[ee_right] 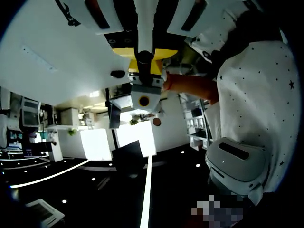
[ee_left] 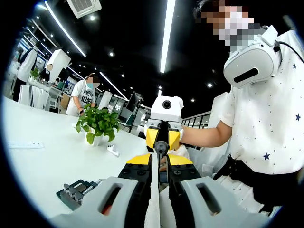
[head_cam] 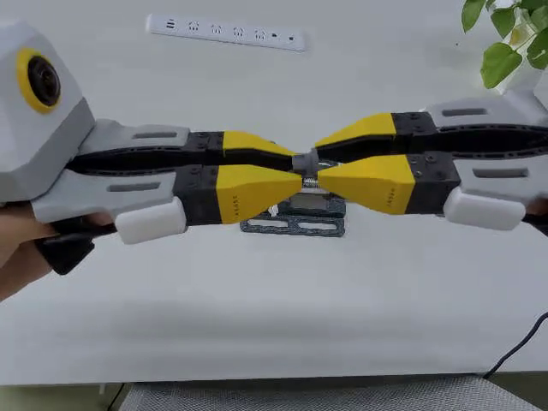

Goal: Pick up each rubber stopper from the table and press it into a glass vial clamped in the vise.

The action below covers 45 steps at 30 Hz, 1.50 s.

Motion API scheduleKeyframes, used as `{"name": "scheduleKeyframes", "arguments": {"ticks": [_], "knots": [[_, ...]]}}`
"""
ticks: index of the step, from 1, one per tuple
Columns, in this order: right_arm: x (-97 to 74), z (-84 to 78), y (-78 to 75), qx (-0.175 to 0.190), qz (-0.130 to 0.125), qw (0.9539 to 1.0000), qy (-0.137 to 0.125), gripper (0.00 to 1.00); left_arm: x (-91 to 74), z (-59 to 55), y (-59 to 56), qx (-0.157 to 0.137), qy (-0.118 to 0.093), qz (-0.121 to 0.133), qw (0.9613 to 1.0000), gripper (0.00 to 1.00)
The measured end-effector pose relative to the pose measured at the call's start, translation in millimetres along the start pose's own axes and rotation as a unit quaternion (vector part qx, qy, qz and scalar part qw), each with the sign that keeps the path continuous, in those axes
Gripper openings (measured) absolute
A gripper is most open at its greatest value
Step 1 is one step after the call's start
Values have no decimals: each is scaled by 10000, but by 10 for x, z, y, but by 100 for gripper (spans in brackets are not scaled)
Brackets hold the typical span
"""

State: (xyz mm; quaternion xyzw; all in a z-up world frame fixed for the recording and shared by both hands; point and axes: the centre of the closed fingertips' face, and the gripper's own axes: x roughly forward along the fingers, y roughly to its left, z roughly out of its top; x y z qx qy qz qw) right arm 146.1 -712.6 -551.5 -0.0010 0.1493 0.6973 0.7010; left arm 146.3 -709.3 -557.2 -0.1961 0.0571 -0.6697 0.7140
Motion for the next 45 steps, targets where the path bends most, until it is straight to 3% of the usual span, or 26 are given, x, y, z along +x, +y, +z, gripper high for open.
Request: {"name": "scheduleKeyframes", "arguments": {"ticks": [6,10,12,14,18,19,21,23,27,31,32,34,36,42,45], "knots": [[-26,-24,-157,44,-191,9996,224,6,-79,-82,78,104,148,261,9995,16],[-5,-143,-340,174,-517,9967,608,6,-158,-237,229,376,517,656,9958,26],[23,-208,-424,210,-666,9943,811,6,-187,-285,285,395,545,773,9947,30],[30,-307,-529,338,-867,9896,1097,6,-240,-388,379,518,788,996,9905,36],[90,-434,-661,334,-1006,9831,1494,6,-307,-519,495,672,1023,1211,9851,48],[110,-477,-700,326,-1020,9808,1630,6,-342,-579,541,746,1178,1311,9815,50],[130,-538,-764,308,-1088,9766,1831,6,-356,-620,568,760,1223,1355,9803,53],[159,-616,-831,270,-1112,9713,2087,6,-403,-700,630,869,1407,1457,9754,58],[211,-780,-957,-28,-1167,9556,2706,6,-462,-846,730,995,1683,1585,9678,67],[265,-911,-1055,-111,-1191,9435,3090,6,-501,-955,811,1171,1862,1675,9610,76],[266,-963,-1105,-195,-1182,9385,3239,6,-508,-988,829,1170,1901,1693,9599,80],[315,-1031,-1132,-179,-1181,9342,3361,6,-526,-1044,866,1165,1950,1708,9588,83],[320,-1113,-1161,-206,-1168,9293,3498,6,-557,-1103,916,1336,2094,1760,9525,88],[357,-1381,-1314,-258,-1103,9127,3925,6,-573,-1293,962,1407,2355,1706,9464,96],[362,-1465,-1356,-283,-1106,9060,4076,6,-581,-1317,982,1386,2329,1718,9471,98]]}}
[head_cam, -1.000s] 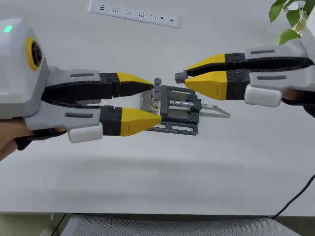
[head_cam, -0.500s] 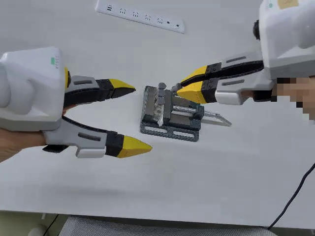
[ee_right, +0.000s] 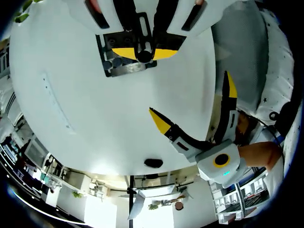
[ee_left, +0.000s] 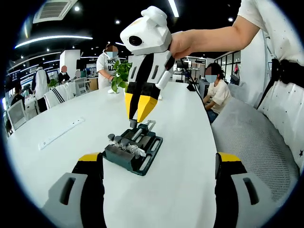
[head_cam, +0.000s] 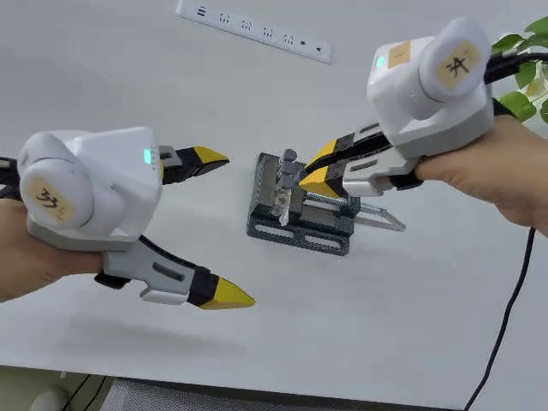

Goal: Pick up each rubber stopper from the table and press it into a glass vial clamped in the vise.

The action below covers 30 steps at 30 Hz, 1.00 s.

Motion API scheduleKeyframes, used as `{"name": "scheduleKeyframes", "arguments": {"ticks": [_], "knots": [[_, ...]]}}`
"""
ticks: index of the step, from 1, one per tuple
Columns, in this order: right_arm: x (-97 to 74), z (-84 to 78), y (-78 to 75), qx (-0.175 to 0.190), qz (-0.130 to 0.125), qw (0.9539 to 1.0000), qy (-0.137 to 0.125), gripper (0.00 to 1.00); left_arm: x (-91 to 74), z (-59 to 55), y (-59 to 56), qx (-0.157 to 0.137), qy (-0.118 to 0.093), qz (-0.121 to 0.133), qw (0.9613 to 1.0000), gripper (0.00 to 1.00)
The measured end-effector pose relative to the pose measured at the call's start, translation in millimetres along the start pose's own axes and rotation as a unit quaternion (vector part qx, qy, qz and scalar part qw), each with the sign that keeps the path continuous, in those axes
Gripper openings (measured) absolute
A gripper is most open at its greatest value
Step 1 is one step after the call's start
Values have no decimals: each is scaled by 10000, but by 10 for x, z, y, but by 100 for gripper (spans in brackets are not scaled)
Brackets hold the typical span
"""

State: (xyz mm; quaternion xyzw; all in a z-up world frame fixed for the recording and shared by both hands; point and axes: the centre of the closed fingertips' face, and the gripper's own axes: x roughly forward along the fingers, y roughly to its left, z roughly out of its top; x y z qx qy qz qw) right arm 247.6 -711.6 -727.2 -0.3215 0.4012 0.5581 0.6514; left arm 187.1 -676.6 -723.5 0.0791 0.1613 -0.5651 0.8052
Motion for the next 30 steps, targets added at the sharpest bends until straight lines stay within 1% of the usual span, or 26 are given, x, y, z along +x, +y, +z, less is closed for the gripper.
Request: {"name": "scheduleKeyframes", "arguments": {"ticks": [4,6,10,12,21,27,30], "knots": [[128,-59,-43,-63,-4,9997,223,6,19,-35,-18,-8,42,-35,10000,99],[165,-74,-52,-91,7,9996,282,6,20,-46,-22,-16,44,-52,10000,99],[252,-130,-75,-90,34,9990,435,6,15,-61,-17,-95,-5,-33,9999,99],[291,-157,-88,-96,44,9986,510,6,10,-60,-24,-80,-31,-31,10000,99],[368,-214,-117,-115,72,9976,684,6,8,-86,-25,-118,-22,-11,9999,99],[419,-232,-109,-114,121,9971,742,6,6,-107,-9,-148,-42,-12,9999,98],[441,-258,-112,-132,124,9968,784,6,11,-126,-15,-161,-18,-24,9999,97]]}}
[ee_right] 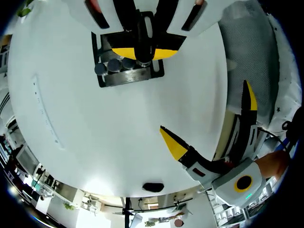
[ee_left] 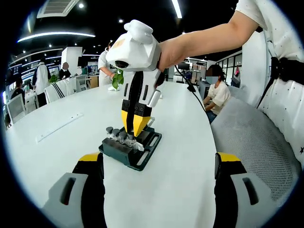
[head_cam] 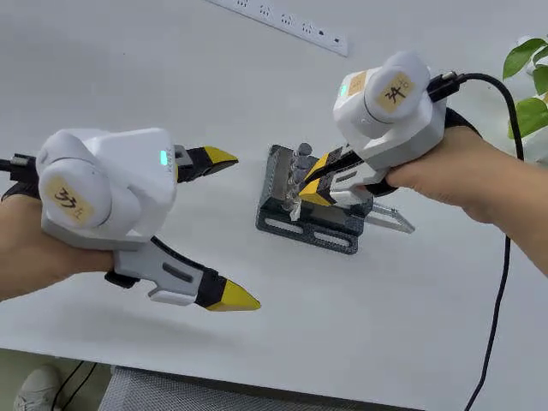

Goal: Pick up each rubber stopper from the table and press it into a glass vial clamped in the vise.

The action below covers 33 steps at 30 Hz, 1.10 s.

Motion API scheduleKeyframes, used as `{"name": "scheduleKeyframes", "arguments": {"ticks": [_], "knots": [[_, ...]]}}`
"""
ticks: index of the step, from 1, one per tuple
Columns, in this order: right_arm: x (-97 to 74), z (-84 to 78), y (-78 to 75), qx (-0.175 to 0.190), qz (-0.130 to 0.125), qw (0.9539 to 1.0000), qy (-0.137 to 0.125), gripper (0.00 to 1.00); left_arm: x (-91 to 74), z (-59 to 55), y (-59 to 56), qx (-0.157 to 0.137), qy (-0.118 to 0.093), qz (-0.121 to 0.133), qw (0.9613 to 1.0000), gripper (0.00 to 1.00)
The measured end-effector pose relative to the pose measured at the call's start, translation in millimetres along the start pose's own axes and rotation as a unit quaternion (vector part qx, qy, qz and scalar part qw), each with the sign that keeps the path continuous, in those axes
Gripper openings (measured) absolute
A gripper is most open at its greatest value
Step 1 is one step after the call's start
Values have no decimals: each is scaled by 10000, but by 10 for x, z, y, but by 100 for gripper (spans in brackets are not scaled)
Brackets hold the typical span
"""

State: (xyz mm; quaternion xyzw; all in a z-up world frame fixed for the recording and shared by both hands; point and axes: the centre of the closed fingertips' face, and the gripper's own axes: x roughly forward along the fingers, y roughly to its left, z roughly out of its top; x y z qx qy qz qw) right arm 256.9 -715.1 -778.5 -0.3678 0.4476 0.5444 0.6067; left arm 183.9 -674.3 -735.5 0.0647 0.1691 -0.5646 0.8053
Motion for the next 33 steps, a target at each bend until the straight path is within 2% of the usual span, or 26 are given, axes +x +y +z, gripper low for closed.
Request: {"name": "scheduleKeyframes", "arguments": {"ticks": [18,25,33], "knots": [[52,-2,-11,-72,55,9999,131,6,5,-25,-10,-30,-2,-15,10000,96],[59,1,-15,-173,37,9994,290,6,17,-21,-21,-69,-26,-34,10000,95],[59,-5,2,-77,30,9991,424,6,29,-32,-42,-83,-33,-68,9999,95]]}}
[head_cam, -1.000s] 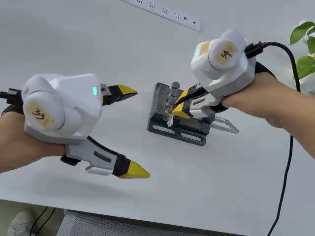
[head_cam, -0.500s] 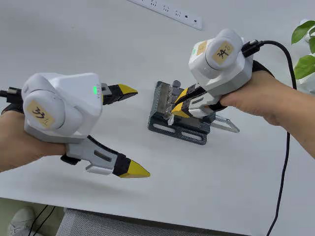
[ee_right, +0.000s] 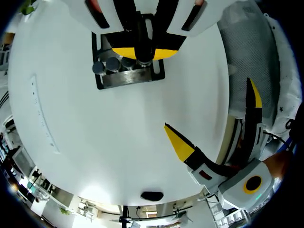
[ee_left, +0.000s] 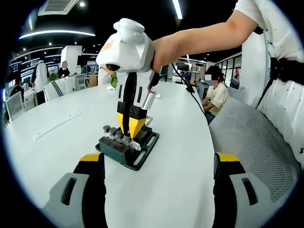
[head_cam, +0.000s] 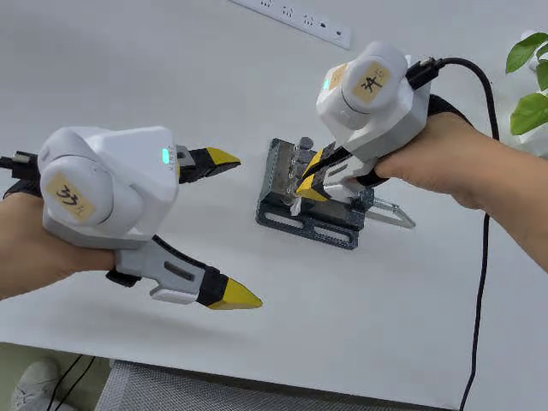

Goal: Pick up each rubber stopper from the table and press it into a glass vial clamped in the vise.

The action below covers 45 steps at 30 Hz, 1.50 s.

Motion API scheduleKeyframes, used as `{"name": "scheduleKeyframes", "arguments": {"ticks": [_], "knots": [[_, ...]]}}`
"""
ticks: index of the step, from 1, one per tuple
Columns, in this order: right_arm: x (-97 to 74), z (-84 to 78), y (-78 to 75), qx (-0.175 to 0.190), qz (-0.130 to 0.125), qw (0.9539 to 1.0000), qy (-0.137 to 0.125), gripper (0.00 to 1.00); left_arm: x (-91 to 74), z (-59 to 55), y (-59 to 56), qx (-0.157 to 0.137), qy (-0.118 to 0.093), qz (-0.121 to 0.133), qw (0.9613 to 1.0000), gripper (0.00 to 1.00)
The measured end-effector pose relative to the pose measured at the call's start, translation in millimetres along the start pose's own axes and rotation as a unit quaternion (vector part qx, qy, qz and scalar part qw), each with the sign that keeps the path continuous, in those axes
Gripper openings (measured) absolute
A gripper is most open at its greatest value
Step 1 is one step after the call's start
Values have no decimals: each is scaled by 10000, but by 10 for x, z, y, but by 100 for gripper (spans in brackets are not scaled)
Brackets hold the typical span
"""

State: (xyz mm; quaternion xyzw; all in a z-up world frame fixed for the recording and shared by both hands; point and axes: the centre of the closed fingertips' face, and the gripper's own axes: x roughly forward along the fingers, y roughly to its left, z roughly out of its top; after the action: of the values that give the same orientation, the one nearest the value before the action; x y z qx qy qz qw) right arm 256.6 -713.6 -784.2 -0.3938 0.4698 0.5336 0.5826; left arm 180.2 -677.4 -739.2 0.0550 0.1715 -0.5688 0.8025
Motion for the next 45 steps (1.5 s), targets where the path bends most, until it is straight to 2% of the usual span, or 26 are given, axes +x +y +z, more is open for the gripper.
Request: {"name": "scheduleKeyframes", "arguments": {"ticks": [5,11,25,36,45], "knots": [[2,-7,-12,-5,-15,10000,59,5,11,8,-8,-9,-7,-18,10000,94],[6,-5,-3,-296,-76,9992,244,5,8,15,-16,-3,4,-18,10000,94],[-6,-6,0,-352,-35,9983,471,5,0,-20,-3,-30,10,-7,10000,93],[-1,-12,-20,-178,-33,9997,156,7,39,26,-60,-27,-1,-77,10000,92],[-9,-5,-14,-218,-37,9997,80,7,34,23,-65,-43,8,-73,10000,91]]}}
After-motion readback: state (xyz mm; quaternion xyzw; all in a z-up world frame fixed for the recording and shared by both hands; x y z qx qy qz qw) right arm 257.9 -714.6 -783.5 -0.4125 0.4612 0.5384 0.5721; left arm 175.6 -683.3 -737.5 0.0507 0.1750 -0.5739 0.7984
